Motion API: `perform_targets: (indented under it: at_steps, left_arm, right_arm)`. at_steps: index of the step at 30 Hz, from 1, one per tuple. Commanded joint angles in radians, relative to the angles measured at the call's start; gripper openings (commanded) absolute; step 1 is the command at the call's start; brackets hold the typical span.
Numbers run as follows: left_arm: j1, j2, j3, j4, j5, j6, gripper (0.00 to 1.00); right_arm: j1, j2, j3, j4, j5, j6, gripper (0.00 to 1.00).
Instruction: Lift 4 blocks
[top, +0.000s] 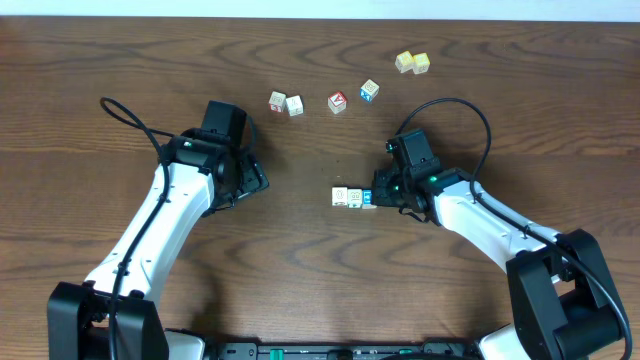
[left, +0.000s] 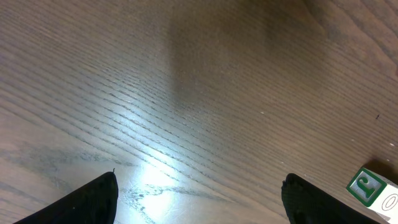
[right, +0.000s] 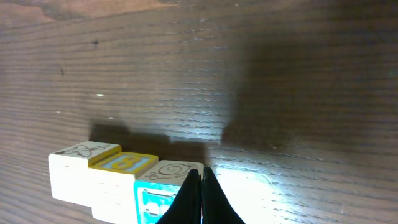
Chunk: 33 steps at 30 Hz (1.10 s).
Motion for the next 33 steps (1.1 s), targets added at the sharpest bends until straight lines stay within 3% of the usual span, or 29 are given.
perform_targets:
  at_steps: [1, 8, 9, 13, 15, 22, 26, 33]
  left_arm:
    - [0.003, 0.004, -0.005, -0.003, -0.012, -0.011, 0.84]
    - [0.003, 0.004, -0.005, -0.003, -0.012, -0.011, 0.84]
    - [0.003, 0.004, -0.005, -0.003, -0.012, -0.011, 0.84]
    - [0.003, 0.004, -0.005, -0.003, -0.013, -0.011, 0.84]
    - [0.003, 0.003, -0.005, -0.003, -0.013, -0.011, 0.84]
    - [0.003, 0.004, -0.005, -0.003, -0.013, -0.011, 0.84]
    - [0.003, 0.004, -0.005, -0.003, -0.012, -0.011, 0.84]
    - [0.003, 0.004, -0.005, -0.003, -0.012, -0.011, 0.85]
  right_arm:
    - [-0.035, -0.001, 0.037, -0.032, 0.005, -0.037, 0.03]
    - [-0.145, -0.018, 0.154, -0.177, 0.005, -0.158, 0.15]
    - [-0.162, -0.021, 0.171, -0.190, 0.005, -0.187, 0.19]
    - [-0.214, -0.022, 0.199, -0.193, 0.010, -0.228, 0.52]
    - [-0.234, -0.021, 0.199, -0.191, 0.031, -0.228, 0.57]
    - [-0.241, -0.010, 0.166, -0.190, 0.193, -0.227, 0.59]
    - [-0.240, -0.002, 0.130, -0.182, 0.193, -0.217, 0.47]
    - [-0.240, -0.002, 0.079, -0.117, 0.193, -0.209, 0.53]
